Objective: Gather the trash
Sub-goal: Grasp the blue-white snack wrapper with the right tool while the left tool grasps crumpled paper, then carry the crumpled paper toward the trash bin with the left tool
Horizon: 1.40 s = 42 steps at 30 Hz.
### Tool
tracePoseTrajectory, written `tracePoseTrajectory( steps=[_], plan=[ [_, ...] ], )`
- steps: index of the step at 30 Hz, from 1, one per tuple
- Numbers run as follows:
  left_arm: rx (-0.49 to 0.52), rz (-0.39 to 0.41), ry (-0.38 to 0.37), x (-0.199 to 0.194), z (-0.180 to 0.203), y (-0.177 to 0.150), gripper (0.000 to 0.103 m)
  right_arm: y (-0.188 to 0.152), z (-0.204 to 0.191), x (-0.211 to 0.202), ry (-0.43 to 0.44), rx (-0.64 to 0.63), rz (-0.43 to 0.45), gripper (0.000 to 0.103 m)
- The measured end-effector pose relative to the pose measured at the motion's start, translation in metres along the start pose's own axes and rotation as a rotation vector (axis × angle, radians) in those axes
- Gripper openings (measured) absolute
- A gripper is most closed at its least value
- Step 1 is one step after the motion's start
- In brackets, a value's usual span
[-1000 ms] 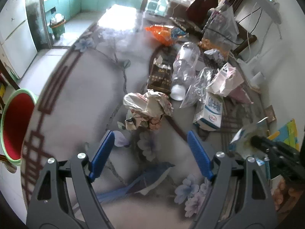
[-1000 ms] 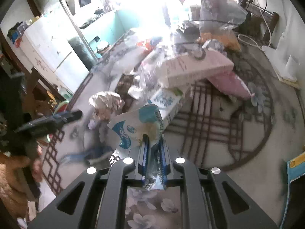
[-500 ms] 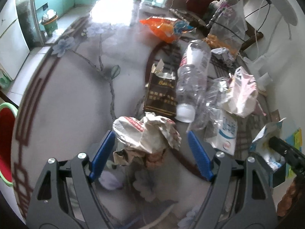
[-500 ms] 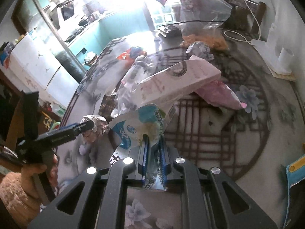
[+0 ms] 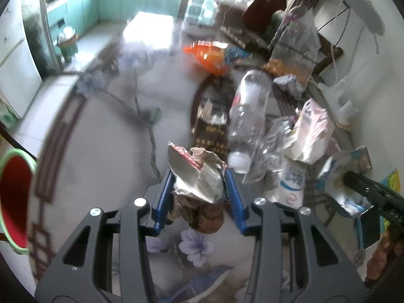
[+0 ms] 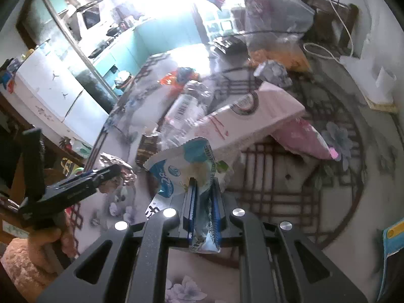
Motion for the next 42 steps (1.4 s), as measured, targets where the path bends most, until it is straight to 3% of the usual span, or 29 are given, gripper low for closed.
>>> tracePoseTrajectory(
  steps=[12, 17, 42],
  plan=[
    [0.070, 0.216, 0.077, -0.103, 0.023, 0.015, 0.041, 0.030, -0.033, -0.048, 0.042, -0.098, 0.142, 0.011],
    [0.075, 0.280, 0.121, -0.131, 0.023, 0.012, 0.041, 0.034, -0.052, -0.057, 0.068, -0.133, 0.159, 0.012],
    [0.010, 0.324, 0.197, -0.173, 0.006, -0.019, 0.042, 0.020, -0.094, -0.070, 0.136, -0.211, 0.173, 0.012]
  ],
)
Point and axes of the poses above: each gripper's, at about its wrist camera, not at the fingertips, and x roughly the way its jaws point, z to its right, y to its top, the point moved 4 cm from there along x, roughly the way its jaws point, and after that the axes turned 4 degrees about y, right-handed, at the moved point
